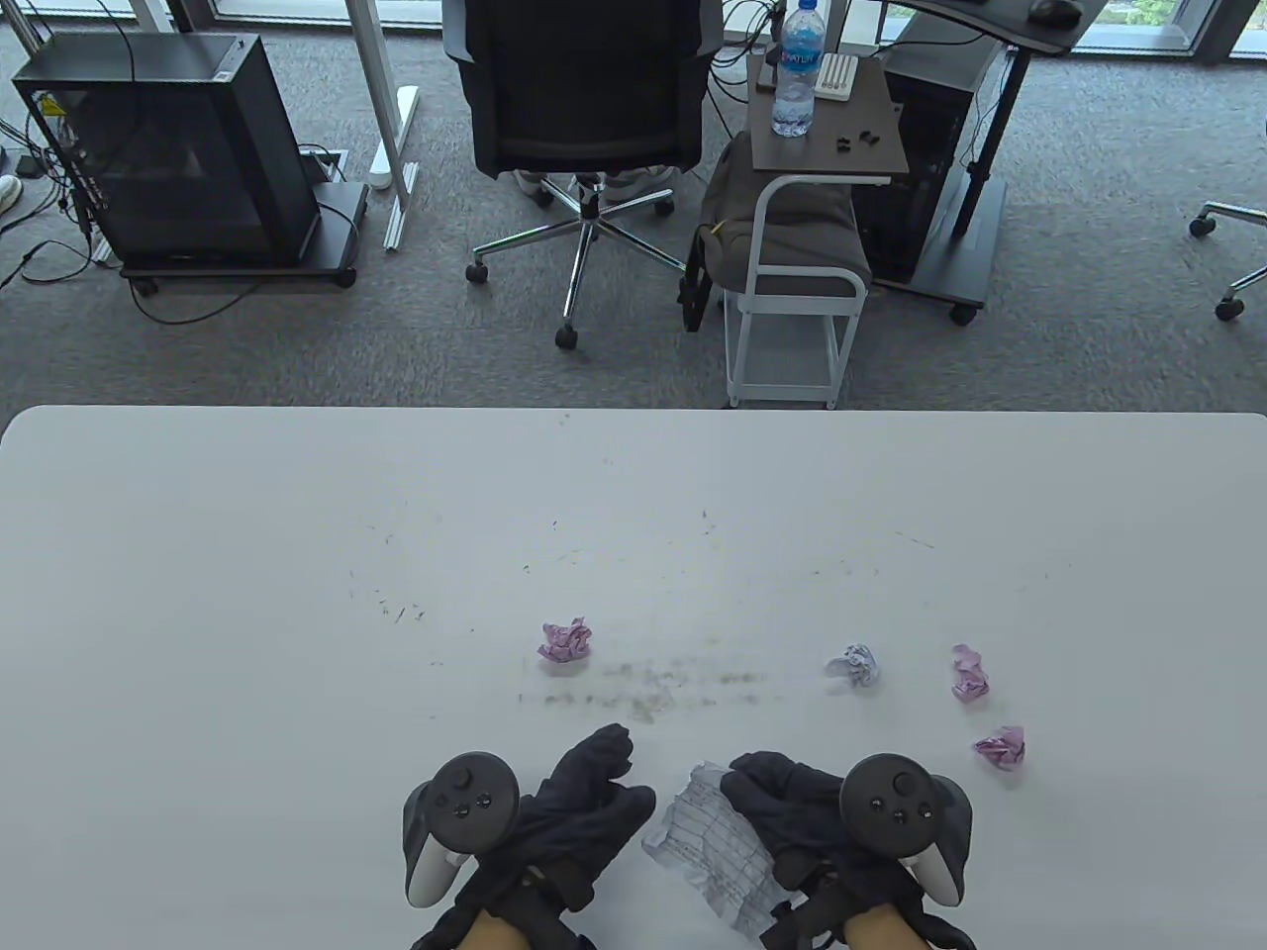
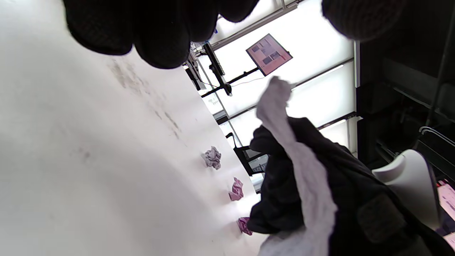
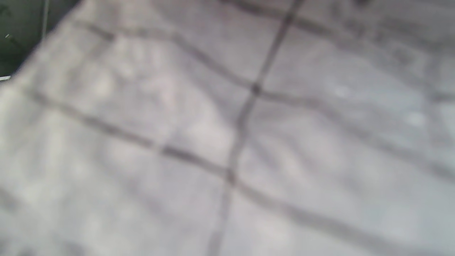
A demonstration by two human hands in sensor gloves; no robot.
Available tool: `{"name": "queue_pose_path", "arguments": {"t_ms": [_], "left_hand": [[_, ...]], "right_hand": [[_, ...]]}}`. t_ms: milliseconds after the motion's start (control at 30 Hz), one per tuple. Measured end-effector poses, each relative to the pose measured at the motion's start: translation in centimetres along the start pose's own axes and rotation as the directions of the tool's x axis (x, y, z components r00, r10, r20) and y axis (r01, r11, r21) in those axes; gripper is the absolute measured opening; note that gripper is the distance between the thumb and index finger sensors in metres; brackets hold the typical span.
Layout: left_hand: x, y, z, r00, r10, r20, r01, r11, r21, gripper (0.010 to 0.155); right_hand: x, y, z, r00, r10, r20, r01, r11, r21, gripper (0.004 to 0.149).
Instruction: Flatten crumpled invoices and stack
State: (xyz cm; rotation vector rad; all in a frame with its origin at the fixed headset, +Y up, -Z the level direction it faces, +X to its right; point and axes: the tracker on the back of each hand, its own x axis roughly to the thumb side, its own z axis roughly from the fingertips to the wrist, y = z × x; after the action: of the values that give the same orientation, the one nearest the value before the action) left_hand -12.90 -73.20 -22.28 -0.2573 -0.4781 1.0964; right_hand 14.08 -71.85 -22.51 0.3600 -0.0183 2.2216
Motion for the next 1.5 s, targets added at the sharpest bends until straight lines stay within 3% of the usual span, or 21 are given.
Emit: {"name": "queue_pose_path", "arguments": {"t_ms": [133,267,400,533,667,733,900,1000,1167,1267,1367,1500], "left_hand": [[1.9,-1.7,-0.5,0.977,-0.204,0.063,0.21,0.971,-0.113,0.094],[2.3,-2.1,-0.7,0.955,-0.291,0.051,0.294,0.952,-0.087,0.06],[1.7,-1.5,-0.5,0.977,-0.211,0.023,0.212,0.976,-0.054,0.045],[1.5,-0.7,-0.3,0.983,-0.184,0.018,0.184,0.983,-0.014,0.044],[0.9,-0.2,-0.2,0.987,-0.158,0.002,0.158,0.987,0.006,0.044],[0.4,0.3,-0.2,0.987,-0.159,-0.022,0.159,0.987,0.036,0.043],[-1.4,1.0,0.0,0.984,-0.127,-0.124,0.136,0.989,0.065,0.043],[-2.3,0.8,-0.1,0.977,-0.147,-0.154,0.154,0.988,0.033,0.044],[-3.0,0.2,-0.3,0.935,-0.293,-0.2,0.286,0.956,-0.065,0.043],[-3.4,-0.4,-0.6,0.87,-0.425,-0.25,0.395,0.904,-0.161,0.047],[-3.7,-0.6,-0.6,0.828,-0.49,-0.272,0.449,0.871,-0.199,0.062],[-2.5,-1.2,-0.9,0.83,-0.542,-0.135,0.521,0.838,-0.162,0.063]], "right_hand": [[1.7,1.0,0.1,0.994,0.054,0.097,-0.058,0.998,0.032,0.039],[2.3,1.5,0.3,0.988,0.066,0.143,-0.075,0.995,0.06,0.039],[2.0,1.5,0.1,0.987,0.052,0.153,-0.064,0.995,0.079,0.041],[1.2,1.8,-0.3,0.991,-0.081,0.106,0.048,0.958,0.282,0.053],[0.4,1.9,-0.5,0.998,-0.003,0.067,-0.024,0.919,0.393,0.05],[-0.1,1.8,-0.5,0.999,0.028,0.025,-0.036,0.917,0.398,0.042],[-1.3,0.6,-0.7,0.999,0.005,-0.033,0.006,0.949,0.314,0.042],[-2.2,0.2,-0.7,0.997,-0.032,-0.075,0.053,0.956,0.288,0.042],[-2.9,0.9,-0.6,0.991,0.074,-0.114,-0.04,0.96,0.277,0.043],[-2.8,2.3,-0.6,0.95,0.299,-0.087,-0.252,0.902,0.352,0.042],[-2.6,3.2,-0.6,0.905,0.417,-0.08,-0.357,0.85,0.388,0.042],[-2.6,3.8,-0.7,0.887,0.453,-0.096,-0.379,0.829,0.41,0.041]]}}
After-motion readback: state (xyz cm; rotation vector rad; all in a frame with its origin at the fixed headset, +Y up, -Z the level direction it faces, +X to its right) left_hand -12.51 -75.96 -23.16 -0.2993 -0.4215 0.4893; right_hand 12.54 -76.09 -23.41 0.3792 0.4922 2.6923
